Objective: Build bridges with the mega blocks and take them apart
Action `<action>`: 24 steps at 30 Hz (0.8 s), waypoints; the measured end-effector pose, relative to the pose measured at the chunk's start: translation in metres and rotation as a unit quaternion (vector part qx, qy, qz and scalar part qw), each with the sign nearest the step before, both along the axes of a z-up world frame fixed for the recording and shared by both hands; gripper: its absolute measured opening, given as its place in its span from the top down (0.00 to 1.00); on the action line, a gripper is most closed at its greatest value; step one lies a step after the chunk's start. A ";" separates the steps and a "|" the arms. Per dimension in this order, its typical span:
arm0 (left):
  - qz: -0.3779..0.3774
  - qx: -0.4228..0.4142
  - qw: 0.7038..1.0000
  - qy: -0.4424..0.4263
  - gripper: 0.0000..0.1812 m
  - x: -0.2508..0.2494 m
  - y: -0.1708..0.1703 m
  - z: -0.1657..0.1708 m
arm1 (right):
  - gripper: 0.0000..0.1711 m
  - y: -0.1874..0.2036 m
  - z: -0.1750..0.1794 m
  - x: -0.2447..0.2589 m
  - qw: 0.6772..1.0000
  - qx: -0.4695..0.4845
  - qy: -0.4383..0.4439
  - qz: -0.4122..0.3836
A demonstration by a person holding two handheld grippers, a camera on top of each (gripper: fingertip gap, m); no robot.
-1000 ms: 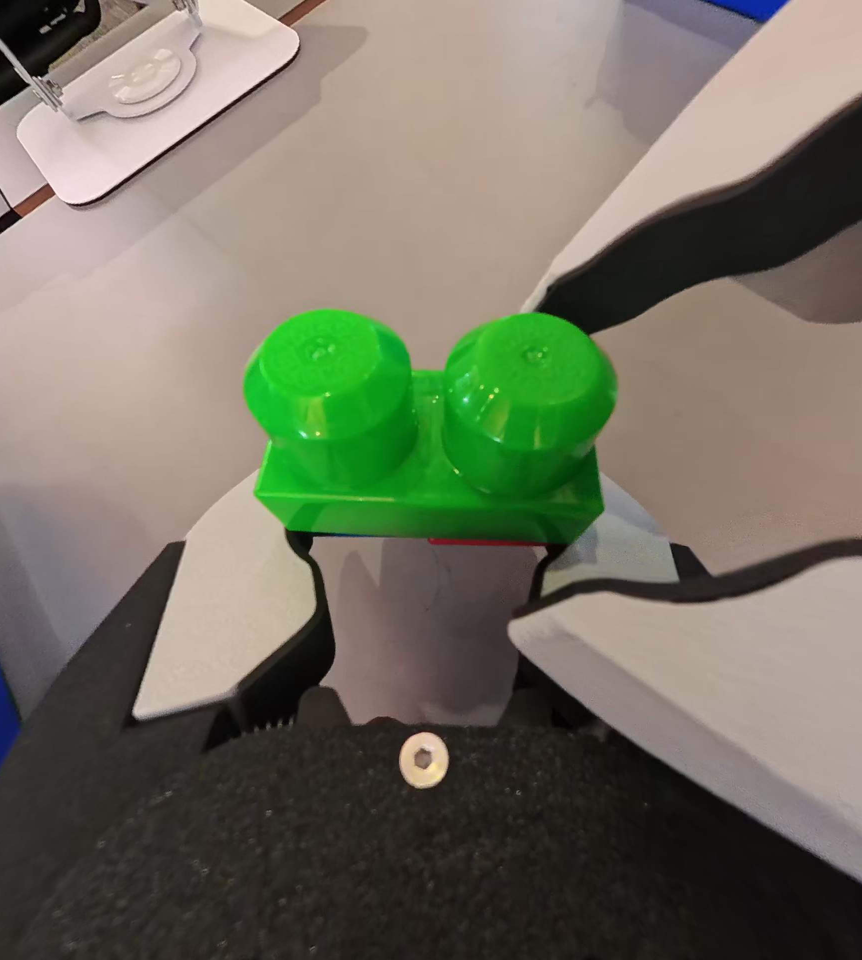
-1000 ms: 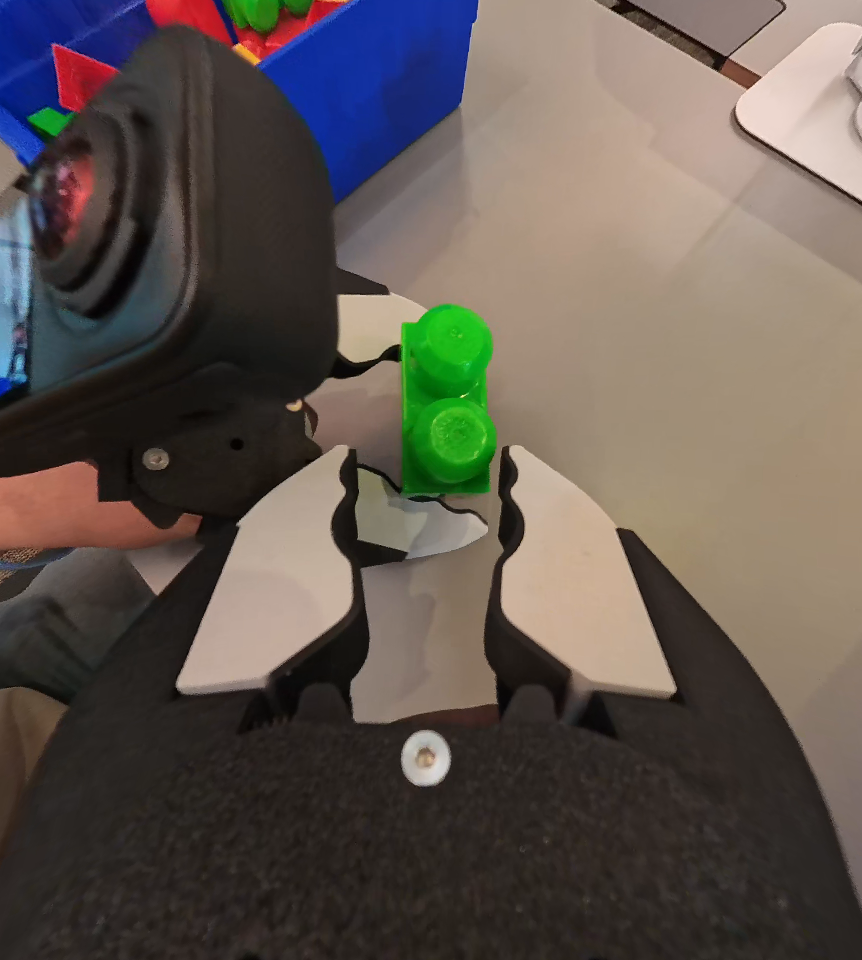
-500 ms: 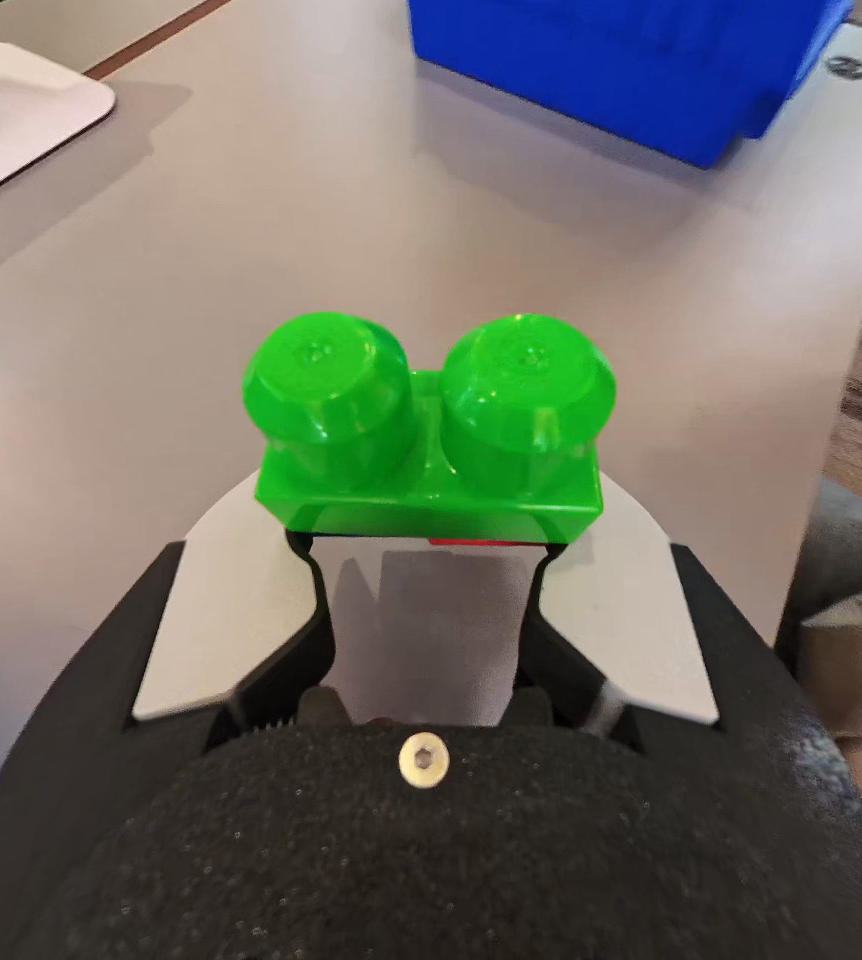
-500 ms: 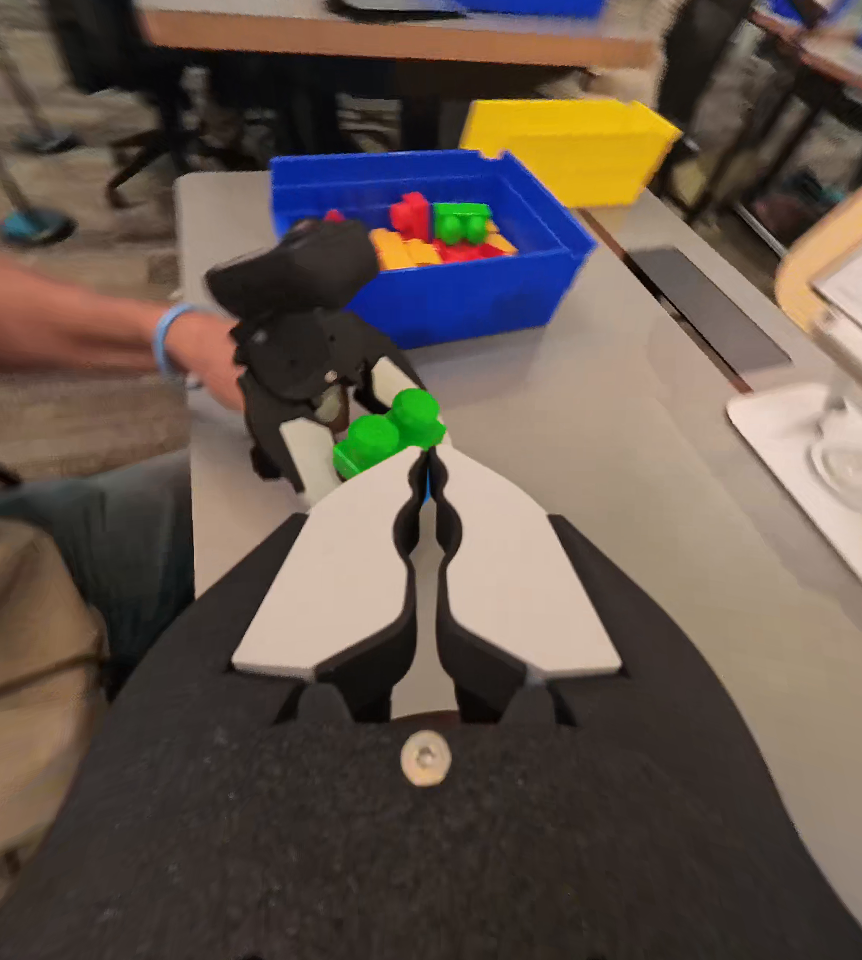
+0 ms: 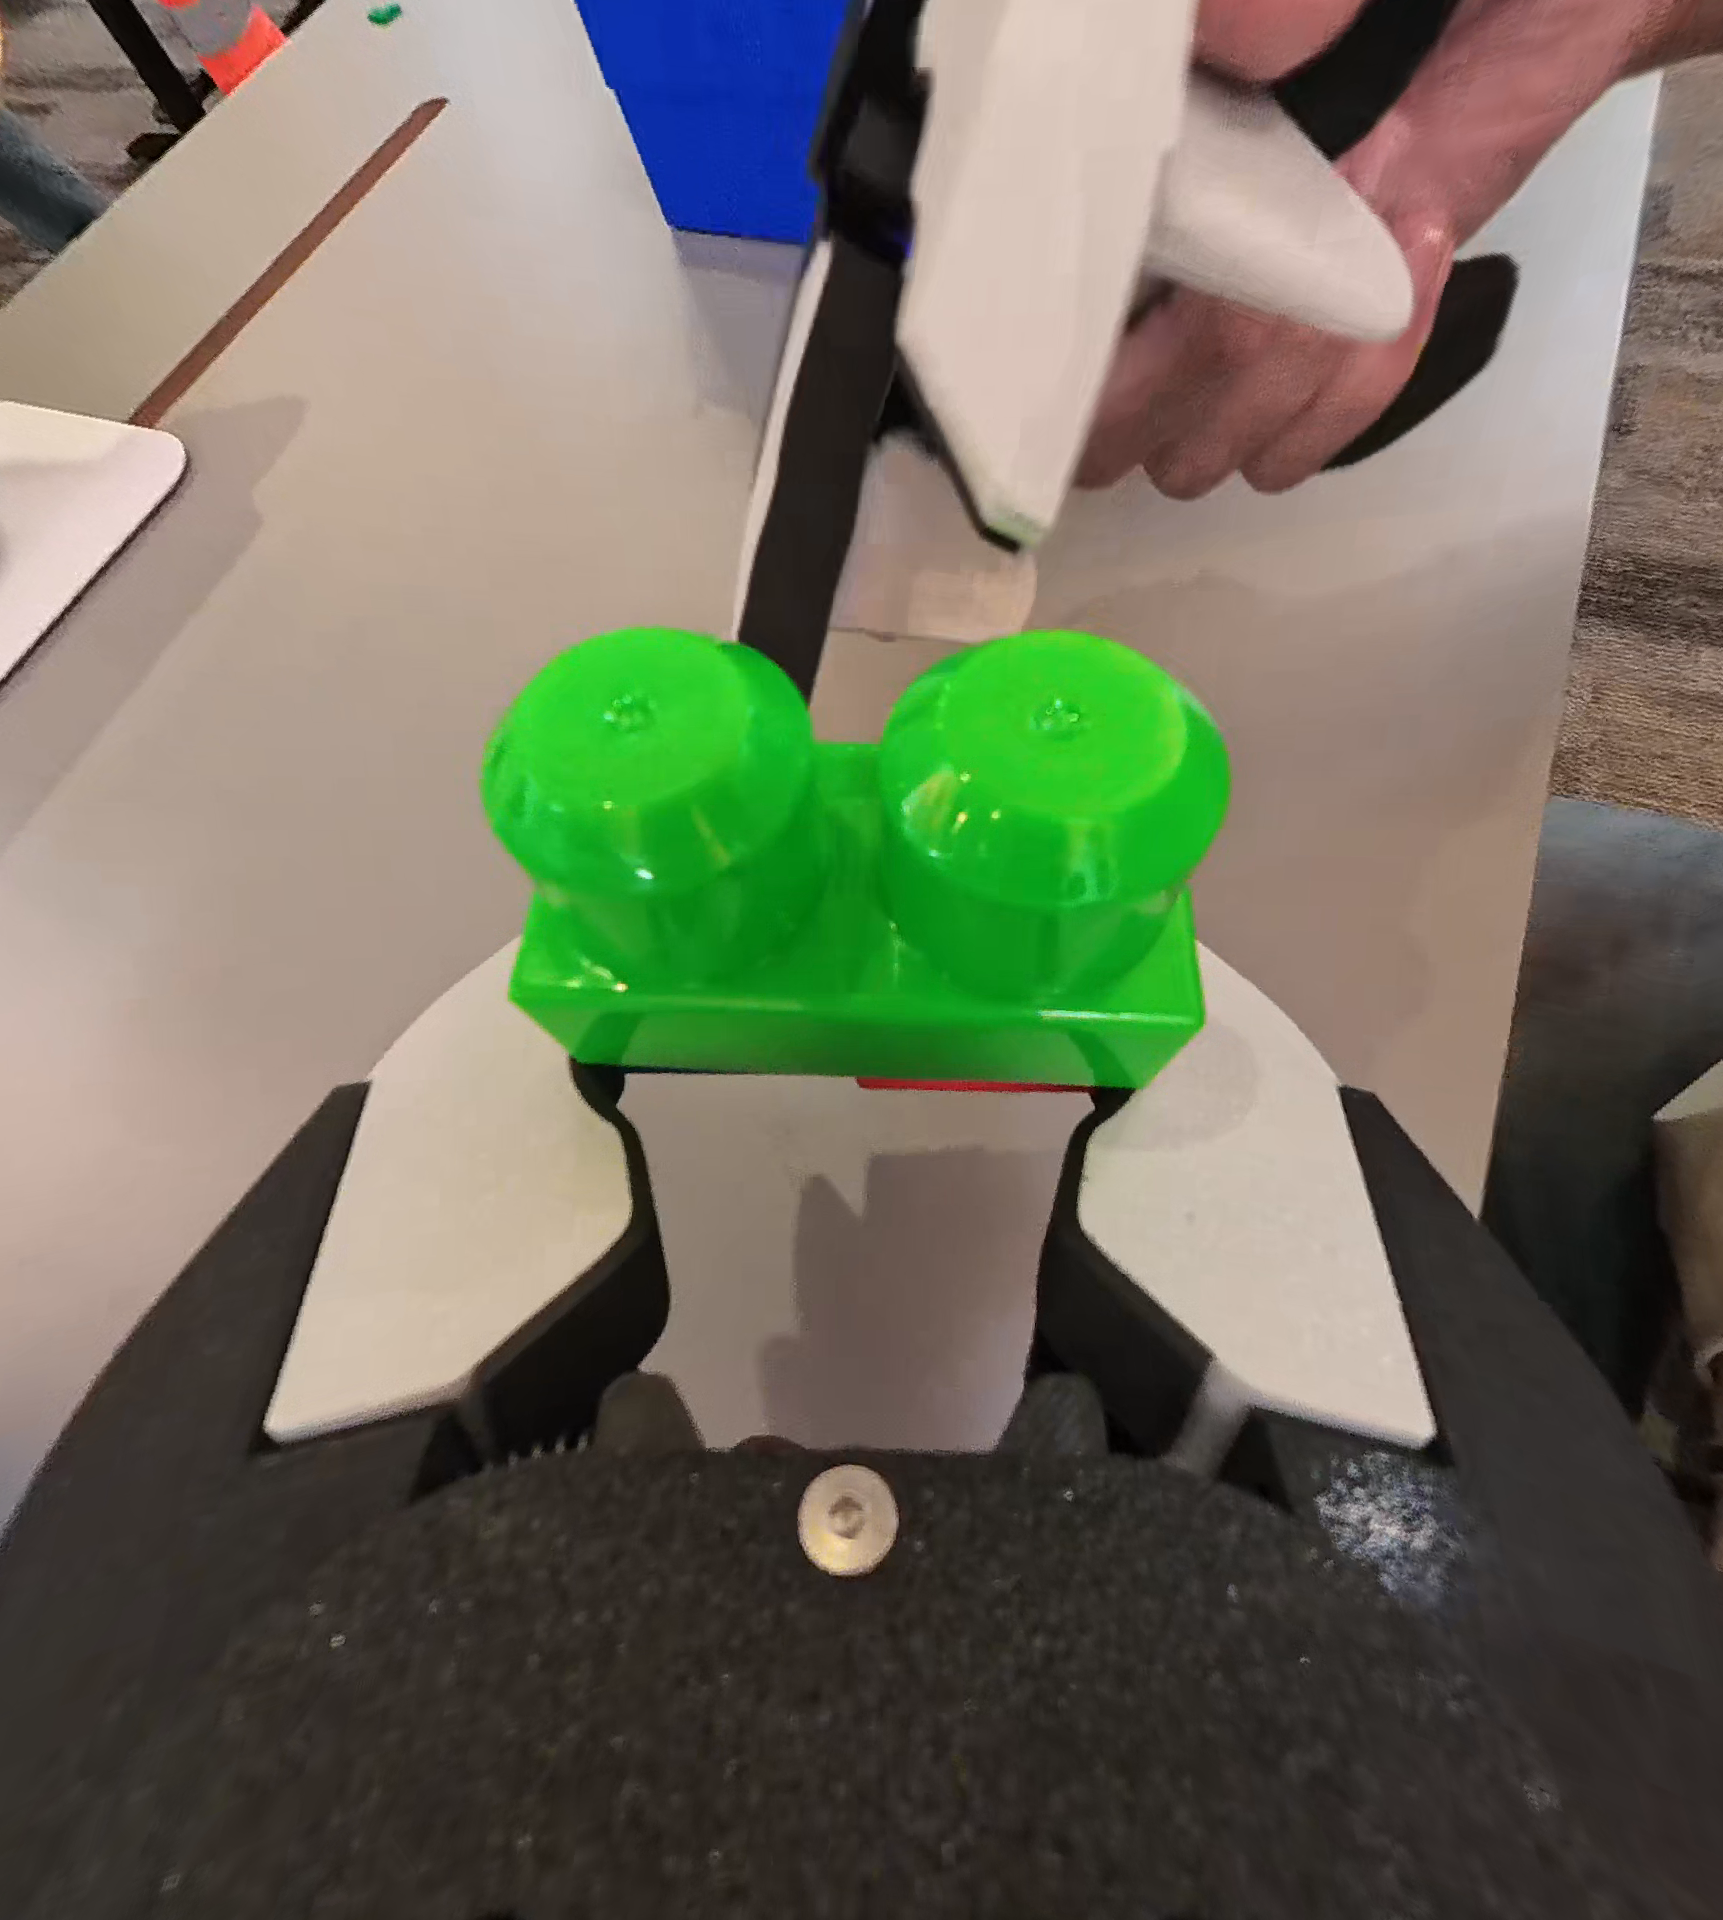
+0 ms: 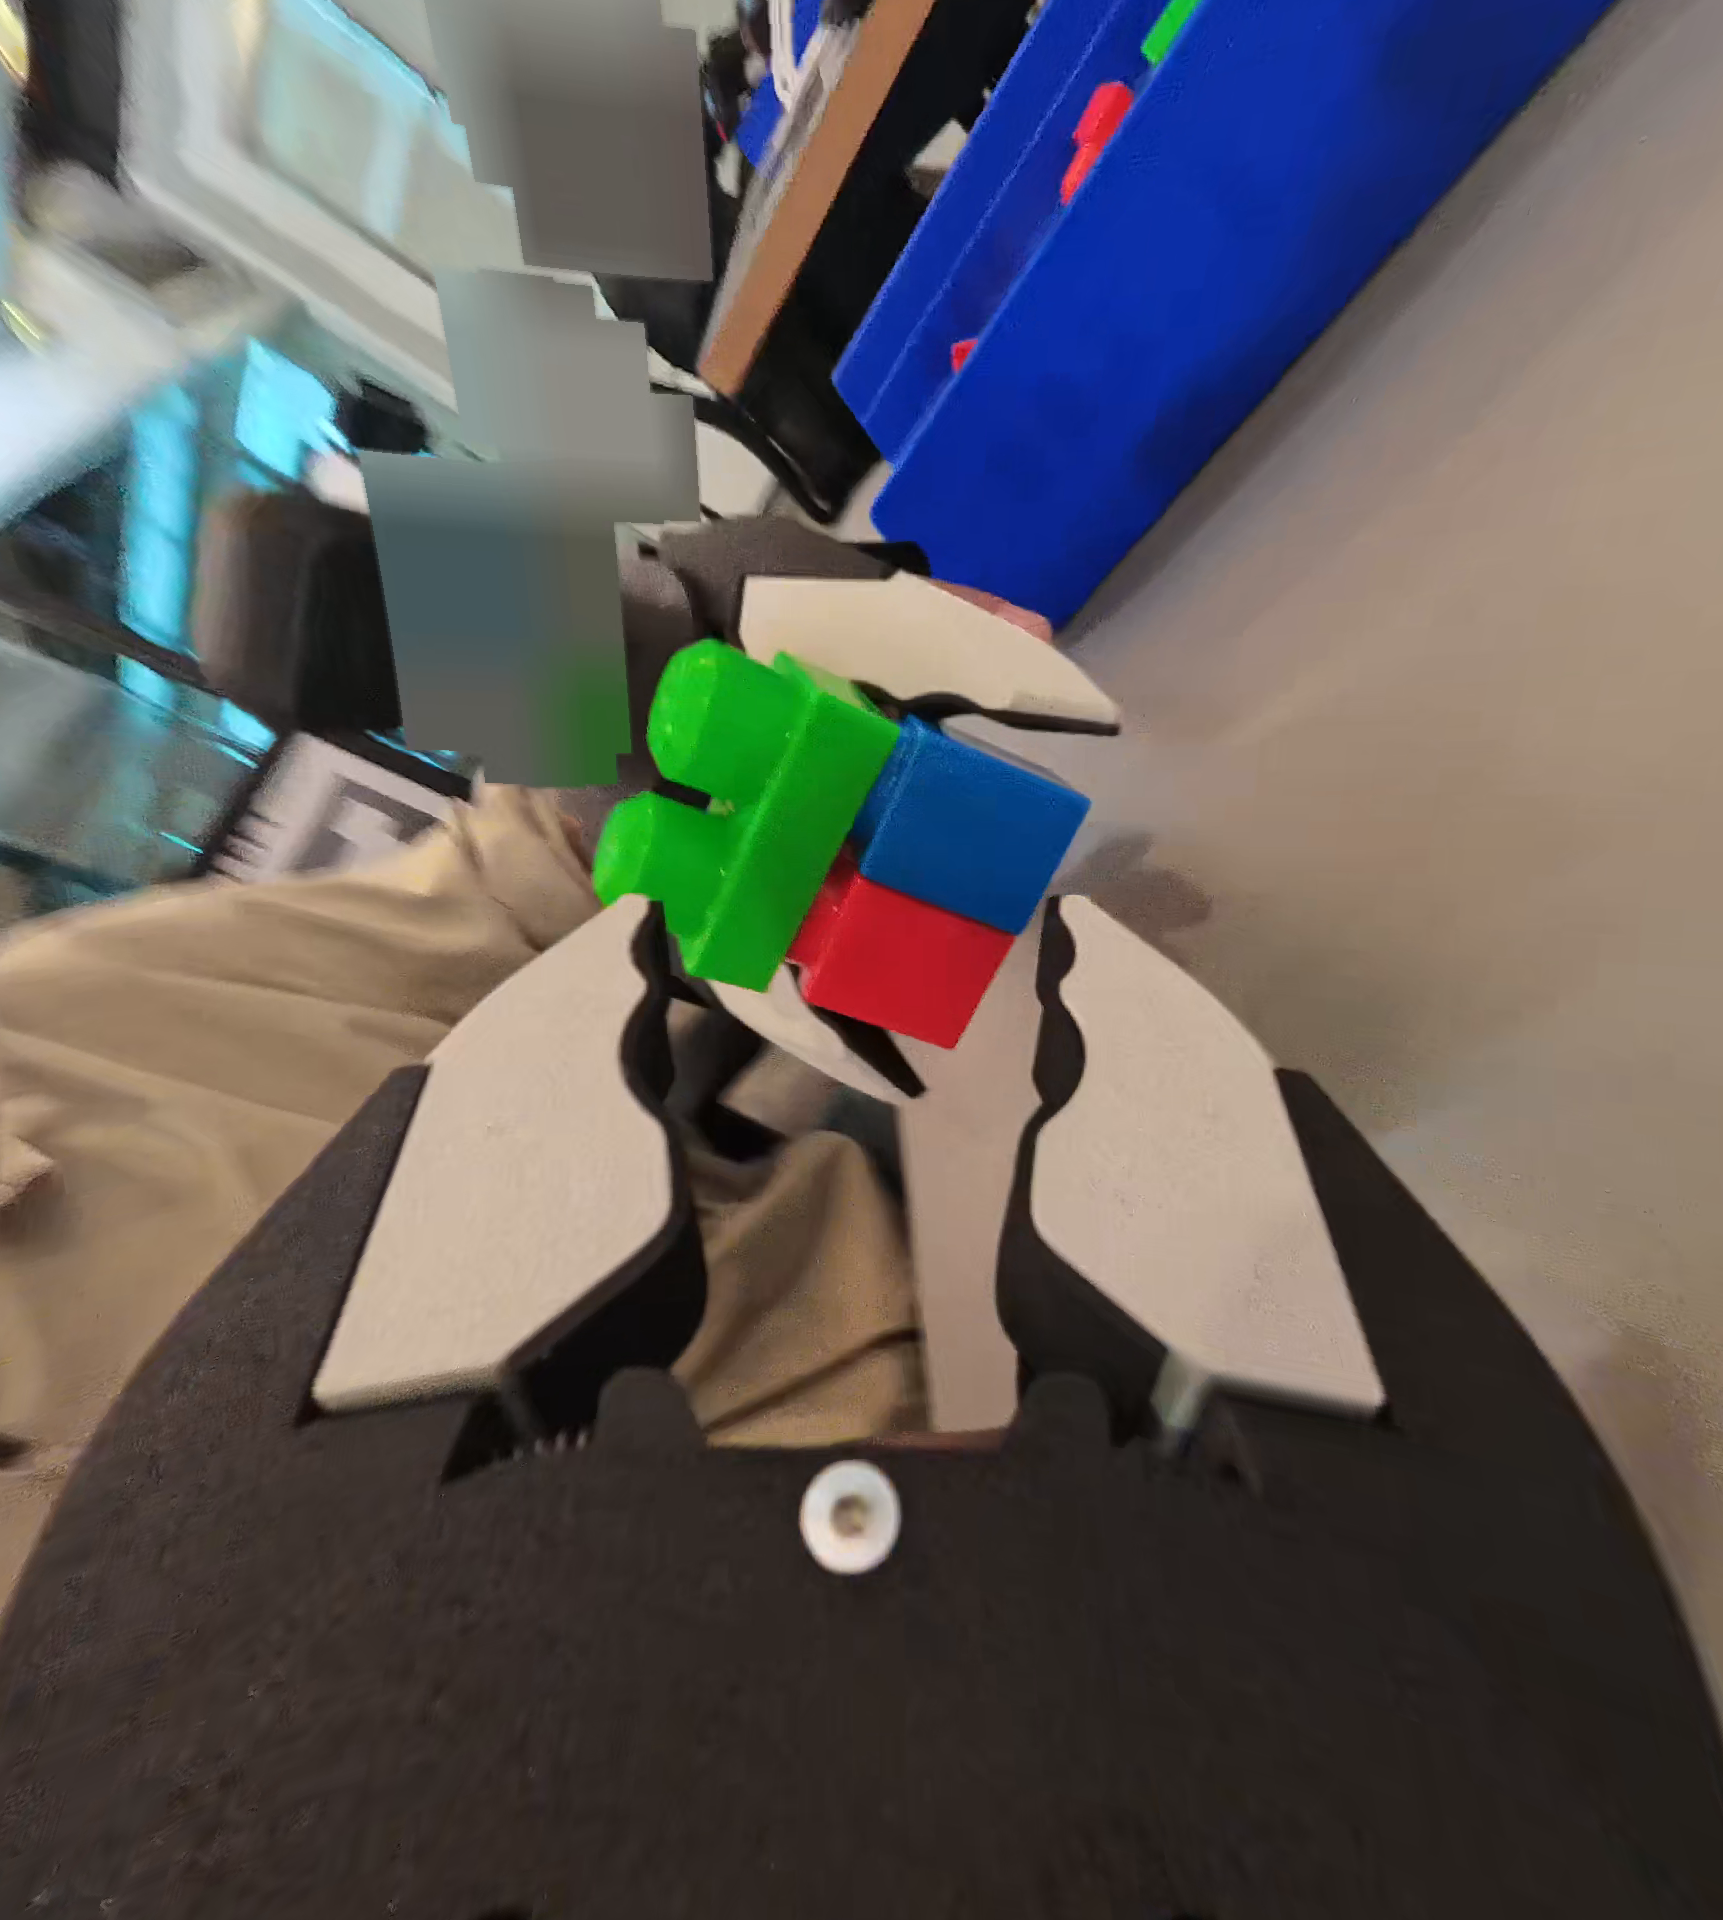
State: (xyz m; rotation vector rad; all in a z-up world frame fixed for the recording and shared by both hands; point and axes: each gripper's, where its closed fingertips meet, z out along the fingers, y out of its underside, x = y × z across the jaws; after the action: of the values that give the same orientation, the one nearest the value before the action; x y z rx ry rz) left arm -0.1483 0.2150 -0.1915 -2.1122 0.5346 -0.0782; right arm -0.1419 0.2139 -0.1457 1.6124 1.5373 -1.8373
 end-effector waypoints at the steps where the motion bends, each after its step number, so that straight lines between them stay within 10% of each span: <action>1: -0.003 -0.003 1.000 0.002 0.51 0.001 -0.001 -0.001 | 0.60 -0.001 0.003 0.001 0.999 -0.044 -0.016 0.002; 24: -0.013 -0.011 0.998 0.057 0.51 0.008 0.011 -0.012 | 0.45 -0.015 -0.031 -0.010 0.992 -0.081 -0.100 -0.018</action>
State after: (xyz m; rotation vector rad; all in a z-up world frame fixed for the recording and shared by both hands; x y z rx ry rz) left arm -0.1401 0.2265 -0.2037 -2.1410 0.6306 0.0218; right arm -0.1514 0.1993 -0.1765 1.6990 1.2488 -1.7104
